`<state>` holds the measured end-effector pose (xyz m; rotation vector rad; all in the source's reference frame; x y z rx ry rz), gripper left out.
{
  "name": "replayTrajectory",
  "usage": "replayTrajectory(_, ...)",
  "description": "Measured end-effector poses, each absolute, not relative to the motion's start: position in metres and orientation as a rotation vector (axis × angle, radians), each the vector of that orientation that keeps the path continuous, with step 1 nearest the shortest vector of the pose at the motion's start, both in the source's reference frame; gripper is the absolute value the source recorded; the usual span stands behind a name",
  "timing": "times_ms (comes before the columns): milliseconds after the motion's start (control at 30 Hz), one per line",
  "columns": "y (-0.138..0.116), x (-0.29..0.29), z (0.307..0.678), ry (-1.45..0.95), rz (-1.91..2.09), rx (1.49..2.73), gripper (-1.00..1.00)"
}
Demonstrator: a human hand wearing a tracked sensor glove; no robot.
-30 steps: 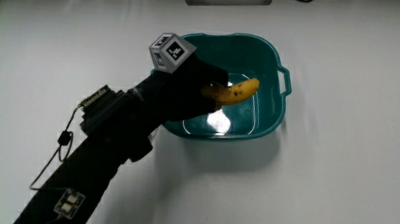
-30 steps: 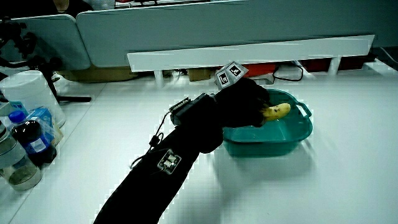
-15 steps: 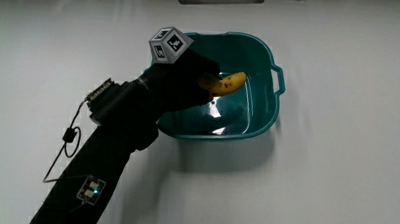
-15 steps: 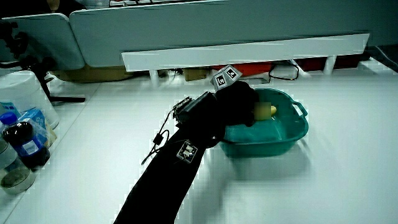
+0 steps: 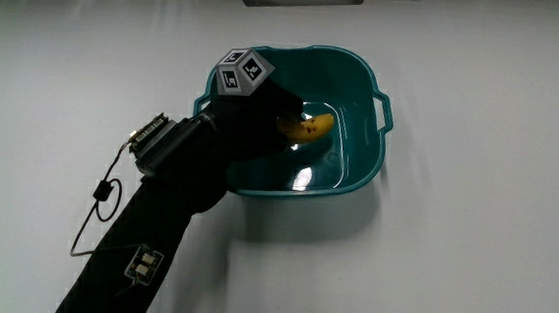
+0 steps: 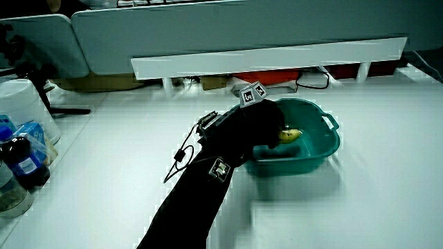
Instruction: Place banana into plate
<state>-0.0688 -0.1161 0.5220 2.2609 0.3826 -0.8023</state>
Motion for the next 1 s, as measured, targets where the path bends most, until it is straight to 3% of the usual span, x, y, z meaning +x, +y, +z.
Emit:
replayTrajectory(767,-0.108,-0.059,0.546,0.352,-0.683,2.232,0.0)
replayTrajectory(1000,-0.109,-0.057,0.546,0.363,-0.649,2.222,-0.29)
